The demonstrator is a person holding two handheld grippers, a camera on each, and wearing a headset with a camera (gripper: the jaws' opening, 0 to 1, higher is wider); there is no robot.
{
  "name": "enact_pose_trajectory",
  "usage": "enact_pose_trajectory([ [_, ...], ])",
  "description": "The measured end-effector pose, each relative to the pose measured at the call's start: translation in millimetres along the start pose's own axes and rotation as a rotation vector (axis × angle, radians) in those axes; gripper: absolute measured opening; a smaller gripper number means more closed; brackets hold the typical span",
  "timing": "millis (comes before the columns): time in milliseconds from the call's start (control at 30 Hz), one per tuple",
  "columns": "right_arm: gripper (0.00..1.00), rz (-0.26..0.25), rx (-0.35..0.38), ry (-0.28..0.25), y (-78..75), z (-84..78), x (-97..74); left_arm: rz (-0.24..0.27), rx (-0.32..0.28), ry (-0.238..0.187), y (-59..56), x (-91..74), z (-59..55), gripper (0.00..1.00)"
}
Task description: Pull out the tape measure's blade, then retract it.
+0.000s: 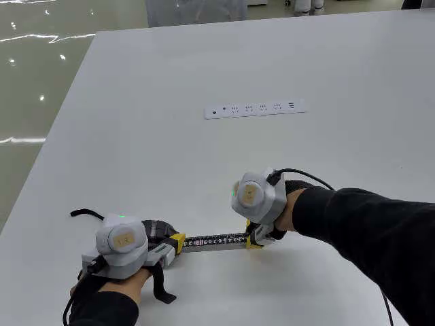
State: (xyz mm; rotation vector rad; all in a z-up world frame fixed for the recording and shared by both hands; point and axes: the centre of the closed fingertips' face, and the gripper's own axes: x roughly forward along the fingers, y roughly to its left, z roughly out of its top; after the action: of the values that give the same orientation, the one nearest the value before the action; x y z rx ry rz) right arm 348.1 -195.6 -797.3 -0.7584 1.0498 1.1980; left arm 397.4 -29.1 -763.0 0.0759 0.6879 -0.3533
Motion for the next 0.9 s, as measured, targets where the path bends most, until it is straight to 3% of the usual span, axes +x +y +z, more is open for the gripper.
enact_pose_trajectory([
  [900, 0.08, 0.010, -0.019, -0.018, 2.7, 13.9, 5.3, 0.000, -0.002, 0.002, -0.3, -0.1, -0.3, 0.60],
])
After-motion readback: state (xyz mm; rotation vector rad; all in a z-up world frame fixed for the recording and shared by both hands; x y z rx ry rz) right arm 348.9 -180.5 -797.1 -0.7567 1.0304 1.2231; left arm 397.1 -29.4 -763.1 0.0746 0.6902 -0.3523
